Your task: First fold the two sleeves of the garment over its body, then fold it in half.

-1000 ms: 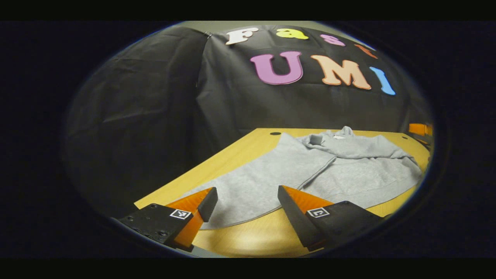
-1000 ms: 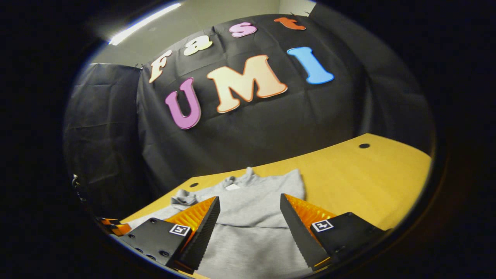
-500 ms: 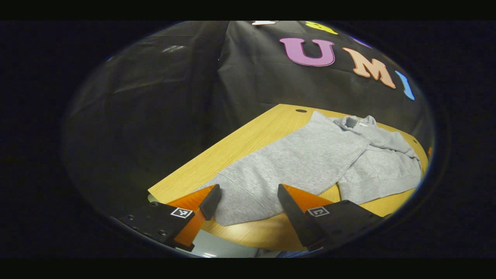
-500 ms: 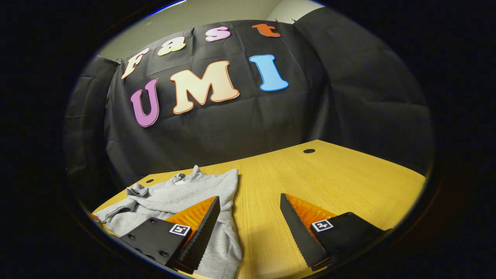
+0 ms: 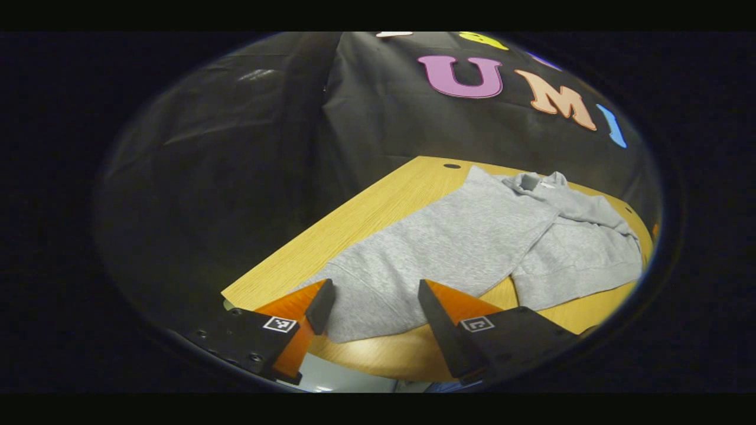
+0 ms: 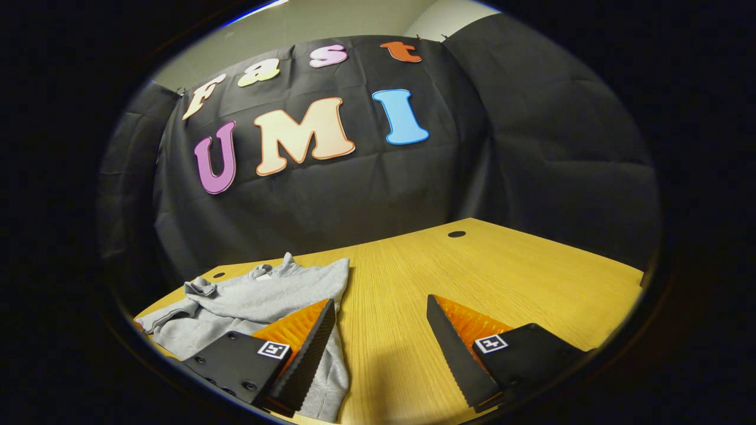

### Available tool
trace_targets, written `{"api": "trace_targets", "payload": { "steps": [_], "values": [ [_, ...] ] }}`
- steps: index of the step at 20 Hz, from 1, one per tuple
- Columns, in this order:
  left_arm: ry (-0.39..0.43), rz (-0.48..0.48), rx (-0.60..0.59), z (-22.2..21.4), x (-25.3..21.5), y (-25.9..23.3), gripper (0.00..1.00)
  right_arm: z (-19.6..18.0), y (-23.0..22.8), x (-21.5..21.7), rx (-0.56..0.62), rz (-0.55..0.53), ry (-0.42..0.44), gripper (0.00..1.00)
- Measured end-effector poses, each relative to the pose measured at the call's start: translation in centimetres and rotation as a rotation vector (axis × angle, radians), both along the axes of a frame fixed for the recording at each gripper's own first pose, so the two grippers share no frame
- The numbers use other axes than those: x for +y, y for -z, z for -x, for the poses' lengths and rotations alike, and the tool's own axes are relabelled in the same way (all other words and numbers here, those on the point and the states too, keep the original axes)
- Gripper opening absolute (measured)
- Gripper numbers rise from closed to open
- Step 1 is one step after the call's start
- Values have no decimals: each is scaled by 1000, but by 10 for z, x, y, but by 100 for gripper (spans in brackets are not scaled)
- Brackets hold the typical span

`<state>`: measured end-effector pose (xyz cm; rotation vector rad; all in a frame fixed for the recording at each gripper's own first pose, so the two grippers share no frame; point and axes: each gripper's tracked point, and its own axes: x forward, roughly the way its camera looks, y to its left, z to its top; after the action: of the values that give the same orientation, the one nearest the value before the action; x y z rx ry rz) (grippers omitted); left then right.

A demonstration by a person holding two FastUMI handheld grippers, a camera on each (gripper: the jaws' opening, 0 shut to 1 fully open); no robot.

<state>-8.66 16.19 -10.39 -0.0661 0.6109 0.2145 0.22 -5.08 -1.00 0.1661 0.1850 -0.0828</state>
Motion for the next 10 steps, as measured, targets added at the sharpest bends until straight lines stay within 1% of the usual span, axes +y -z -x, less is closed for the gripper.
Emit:
{"api": "trace_targets", "payload": {
  "steps": [3, 4, 5, 6, 7, 8, 9, 10],
  "values": [
    [13, 3, 8, 1, -7, 1, 55, 4, 0, -14, -10, 30, 24, 97],
    [21, 10, 9, 1, -11, 1, 50, 6, -2, -18, -14, 30, 34, 98],
    [32, 9, 6, 0, -15, 0, 38, 6, -3, -22, -18, 26, 47, 98],
    [41, 3, 6, -1, -17, 0, 31, 8, -4, -25, -25, 26, 50, 98],
    [44, -6, 8, 0, -16, 1, 17, 9, -4, -28, -30, 28, 60, 97],
    [49, -16, 8, 0, -16, 1, 15, 9, -6, -31, -40, 29, 66, 97],
    [58, -30, 9, 0, -17, 1, 10, 10, -8, -32, -50, 29, 69, 98],
    [70, -46, 9, 0, -18, 1, 10, 11, -9, -34, -60, 28, 70, 98]
  ]
}}
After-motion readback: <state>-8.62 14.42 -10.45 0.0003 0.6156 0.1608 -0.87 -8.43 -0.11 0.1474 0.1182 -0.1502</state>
